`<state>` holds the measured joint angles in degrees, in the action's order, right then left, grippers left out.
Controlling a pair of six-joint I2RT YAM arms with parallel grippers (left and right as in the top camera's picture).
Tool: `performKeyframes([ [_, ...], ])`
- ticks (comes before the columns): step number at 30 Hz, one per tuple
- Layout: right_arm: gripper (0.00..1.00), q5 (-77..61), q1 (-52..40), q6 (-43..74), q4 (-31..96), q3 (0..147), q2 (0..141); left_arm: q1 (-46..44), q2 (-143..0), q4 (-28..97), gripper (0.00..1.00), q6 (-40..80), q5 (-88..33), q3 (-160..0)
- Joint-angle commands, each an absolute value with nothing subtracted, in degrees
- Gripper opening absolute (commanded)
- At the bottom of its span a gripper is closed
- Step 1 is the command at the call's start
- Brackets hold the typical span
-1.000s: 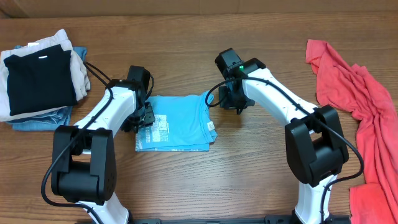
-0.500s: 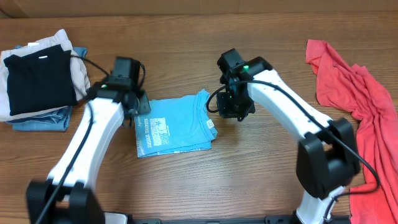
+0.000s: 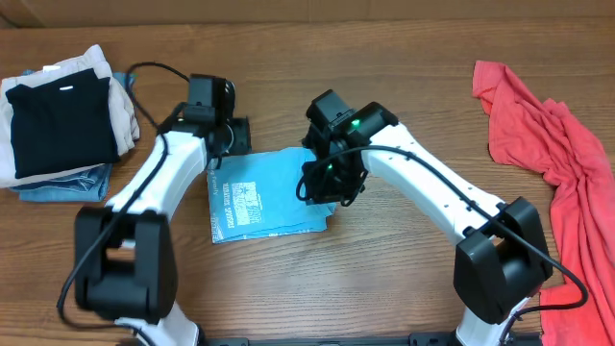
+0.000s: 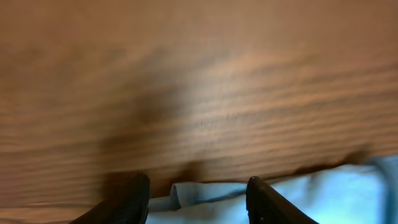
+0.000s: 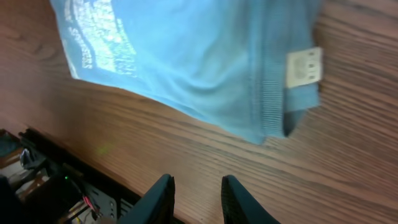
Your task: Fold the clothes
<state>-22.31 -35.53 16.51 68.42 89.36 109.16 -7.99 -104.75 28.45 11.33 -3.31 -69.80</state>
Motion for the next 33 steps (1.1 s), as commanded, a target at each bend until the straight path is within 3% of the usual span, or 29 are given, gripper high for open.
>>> performKeyframes([
  [1,0.29,-23.3,-35.8,17.0,68.2,89.9,111.2,-7.9,-107.7,29.9,0.53,9.1,-5.5,-69.9],
  [11,0.29,-23.9,-35.9,17.8,64.5,84.4,115.5,-7.9,-108.4,41.9,0.55,9.2,1.3,-69.8],
  [20,0.37,-18.1,-34.7,17.8,61.6,79.0,115.9,-7.9,-108.4,56.1,0.41,12.7,2.3,-69.5],
  [28,0.36,-12.8,-30.2,16.0,58.3,78.2,115.9,-7.9,-108.4,65.9,0.35,18.0,-3.4,-69.5],
  [33,0.36,-11.1,-28.3,13.3,53.2,78.2,115.9,-8.0,-108.3,69.0,0.25,18.1,-7.7,-69.5],
])
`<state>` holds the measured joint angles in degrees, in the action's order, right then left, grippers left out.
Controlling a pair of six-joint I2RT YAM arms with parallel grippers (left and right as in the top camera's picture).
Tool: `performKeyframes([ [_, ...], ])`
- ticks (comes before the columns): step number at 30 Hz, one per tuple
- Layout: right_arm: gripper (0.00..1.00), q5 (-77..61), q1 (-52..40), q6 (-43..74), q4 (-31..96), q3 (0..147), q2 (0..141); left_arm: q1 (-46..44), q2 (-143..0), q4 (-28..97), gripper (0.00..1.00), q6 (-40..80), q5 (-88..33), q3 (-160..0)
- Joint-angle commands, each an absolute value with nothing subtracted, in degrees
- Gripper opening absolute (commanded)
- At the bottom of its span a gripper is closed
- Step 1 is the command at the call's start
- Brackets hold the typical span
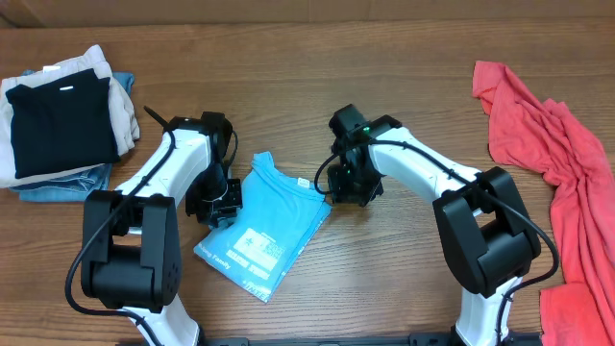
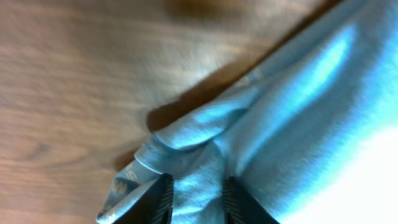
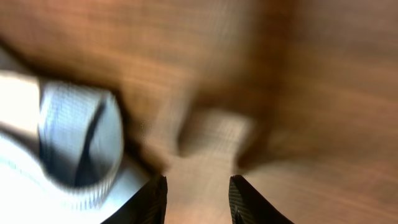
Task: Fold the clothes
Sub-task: 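Lift the folded T-shirt with the left gripper and carry it left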
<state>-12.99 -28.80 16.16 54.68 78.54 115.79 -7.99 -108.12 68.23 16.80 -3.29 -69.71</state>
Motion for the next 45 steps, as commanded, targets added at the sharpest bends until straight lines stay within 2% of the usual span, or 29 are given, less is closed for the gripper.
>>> performKeyframes([
  [1,0.36,-10.9,-28.1,12.9,52.7,78.2,115.9,-8.0,-108.2,69.2,0.24,18.3,-7.8,-69.5],
  [5,0.39,-9.0,-27.6,12.8,53.4,78.2,115.9,-7.6,-106.1,68.3,0.24,18.5,-6.5,-69.5],
  [7,0.4,-9.0,-27.6,12.8,53.9,78.2,115.9,-7.1,-103.8,66.6,0.28,18.5,-4.8,-69.6],
  [9,0.4,-9.0,-27.6,12.8,54.1,78.2,115.9,-6.6,-101.4,64.2,0.39,18.4,-3.5,-69.6],
  [12,0.4,-9.0,-27.6,12.8,54.1,78.2,115.9,-5.8,-97.6,58.5,0.66,17.7,-2.6,-69.7],
  [14,0.4,-9.0,-27.6,12.8,54.1,78.2,115.9,-5.7,-96.2,54.0,0.74,16.2,-2.9,-69.7],
  [15,0.4,-9.0,-27.6,12.8,54.1,78.2,115.9,-5.7,-96.0,51.7,0.75,14.4,-4.0,-69.7],
  [19,0.4,-9.0,-27.6,13.1,54.1,78.2,115.9,-5.7,-97.6,45.6,0.74,7.2,-10.9,-69.6],
  [26,0.4,-9.0,-27.6,13.1,54.6,78.0,115.9,-5.7,-105.9,43.9,0.73,2.3,-17.2,-69.6],
  [31,0.4,-9.0,-27.6,13.1,54.6,78.0,115.9,-5.7,-110.6,40.9,0.73,-3.6,-27.4,-69.6],
  [36,0.4,-9.0,-27.6,13.1,54.8,78.0,115.9,-5.7,-114.5,40.1,0.72,-4.3,-28.3,-69.6],
  [39,0.4,-9.0,-27.6,13.1,55.0,78.0,115.9,-5.7,-117.0,41.7,0.63,-4.4,-28.3,-69.6],
  [45,0.4,-9.0,-27.6,13.1,55.0,78.0,115.9,-5.7,-118.0,44.3,0.27,-6.3,-28.4,-69.6],
])
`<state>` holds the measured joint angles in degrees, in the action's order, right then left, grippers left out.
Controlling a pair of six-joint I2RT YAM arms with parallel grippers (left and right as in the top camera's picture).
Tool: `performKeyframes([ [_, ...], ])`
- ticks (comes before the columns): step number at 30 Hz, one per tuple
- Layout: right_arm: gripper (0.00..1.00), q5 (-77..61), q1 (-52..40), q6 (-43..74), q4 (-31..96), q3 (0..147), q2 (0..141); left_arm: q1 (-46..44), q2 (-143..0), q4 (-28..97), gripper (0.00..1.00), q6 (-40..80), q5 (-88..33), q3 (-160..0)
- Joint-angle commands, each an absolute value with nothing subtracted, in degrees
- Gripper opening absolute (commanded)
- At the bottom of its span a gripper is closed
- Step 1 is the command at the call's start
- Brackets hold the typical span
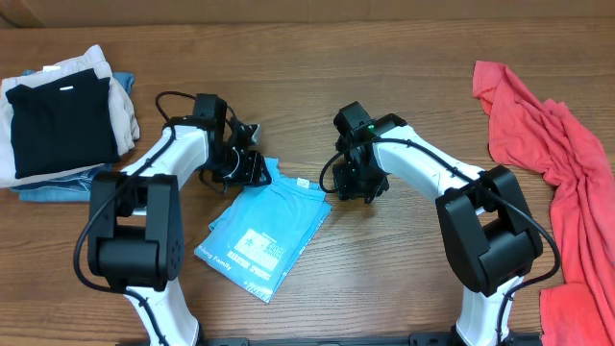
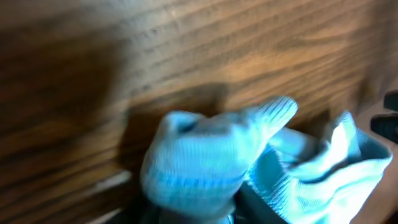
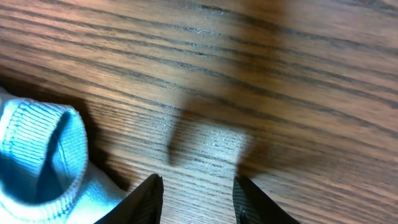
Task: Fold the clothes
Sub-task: 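Lift the folded T-shirt with the left gripper and carry it left, then place the folded T-shirt on top of the left clothes stack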
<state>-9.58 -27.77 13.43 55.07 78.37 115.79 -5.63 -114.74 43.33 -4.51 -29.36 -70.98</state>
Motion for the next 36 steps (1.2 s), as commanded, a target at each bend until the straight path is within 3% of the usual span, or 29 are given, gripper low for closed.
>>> performKeyframes([
  [1,0.4,-9.0,-27.6,13.1,55.0,78.0,115.9,-5.7,-118.0,44.3,0.23,-6.3,-28.4,-69.6],
  [6,0.39,-9.0,-27.6,13.0,55.8,78.0,115.9,-5.6,-118.0,45.3,0.04,-6.9,-28.3,-70.3],
  [13,0.27,-9.0,-25.7,13.3,57.1,79.5,114.1,-3.5,-113.4,52.1,0.04,-4.9,-18.2,-79.5],
  [28,0.28,-2.6,-19.2,13.2,61.5,80.8,99.4,1.9,-98.7,58.7,0.04,-1.5,14.1,-98.3],
  [36,0.28,-2.5,-17.9,13.0,63.6,80.8,98.3,2.3,-96.9,58.5,0.04,-1.5,24.7,-105.1],
])
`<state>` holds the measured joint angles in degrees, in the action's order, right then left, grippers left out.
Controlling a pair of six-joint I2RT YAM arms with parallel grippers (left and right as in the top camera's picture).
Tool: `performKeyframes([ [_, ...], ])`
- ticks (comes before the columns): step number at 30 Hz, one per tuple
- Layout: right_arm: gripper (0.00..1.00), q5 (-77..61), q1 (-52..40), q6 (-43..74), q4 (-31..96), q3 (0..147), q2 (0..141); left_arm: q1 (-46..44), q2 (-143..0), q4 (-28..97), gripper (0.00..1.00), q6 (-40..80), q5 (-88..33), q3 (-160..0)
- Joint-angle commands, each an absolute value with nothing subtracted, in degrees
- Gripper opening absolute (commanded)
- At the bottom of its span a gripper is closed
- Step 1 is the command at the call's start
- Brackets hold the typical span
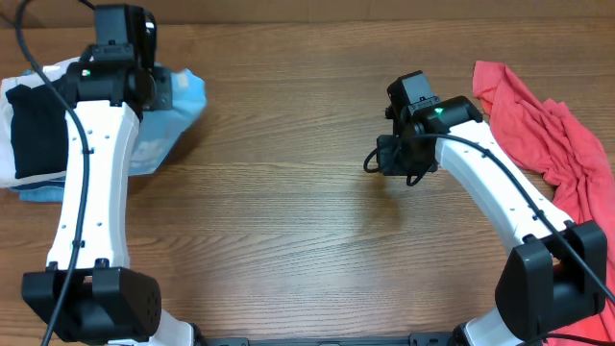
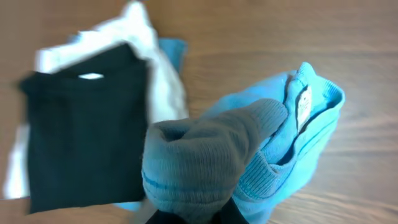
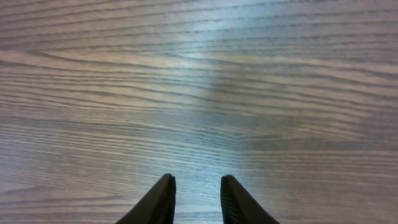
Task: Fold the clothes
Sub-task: 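Place the folded T-shirt on top of the left clothes stack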
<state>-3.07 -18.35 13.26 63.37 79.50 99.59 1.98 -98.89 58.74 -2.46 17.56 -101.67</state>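
Observation:
The folded light-blue T-shirt (image 1: pixel 171 106) hangs at the far left, beside the stack of folded clothes (image 1: pixel 38 125) with a black garment (image 2: pixel 81 137) on top. My left gripper (image 2: pixel 189 214) is shut on a bunched fold of the blue shirt (image 2: pixel 211 162), held above the stack's right edge. Over bare wood right of the middle, my right gripper (image 3: pixel 196 190) is open with nothing between its fingers. A red garment (image 1: pixel 548 125) lies crumpled along the right edge.
The wooden table (image 1: pixel 288 221) stretches between the two arms. A blue folded item (image 1: pixel 43 192) sticks out under the stack at the left edge.
My left gripper has carried the blue shirt from the table's middle up to the stack at the far left. The right gripper has moved right, away from where the shirt lay.
The blue shirt lay folded at the table's middle with both grippers at its top edge. Then it sat turned diagonally, the grippers at its sides. Then the left gripper was shut on its collar end. Now the shirt hangs by the stack and the right gripper is over bare wood.

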Motion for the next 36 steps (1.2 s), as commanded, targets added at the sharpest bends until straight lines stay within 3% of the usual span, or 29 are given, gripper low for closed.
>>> performKeyframes([
  [1,0.28,-2.6,-17.9,13.0,63.7,80.8,98.3,2.5,-96.9,58.4,0.04,-1.5,25.3,-105.8],
  [9,0.28,-2.5,-17.9,13.0,63.8,80.8,98.3,8.2,-96.9,55.9,0.04,-1.1,25.2,-109.5],
  [15,0.28,-2.5,-17.9,13.0,63.8,80.8,98.4,15.4,-97.5,53.3,0.04,-1.3,14.1,-109.6],
  [23,0.28,-2.6,-17.9,13.0,64.0,80.8,98.3,24.3,-102.7,48.1,0.04,-1.2,8.6,-109.6],
  [36,0.28,-2.6,-17.9,13.1,65.1,80.8,98.4,29.0,-111.2,38.2,0.04,-1.3,5.9,-109.6],
])
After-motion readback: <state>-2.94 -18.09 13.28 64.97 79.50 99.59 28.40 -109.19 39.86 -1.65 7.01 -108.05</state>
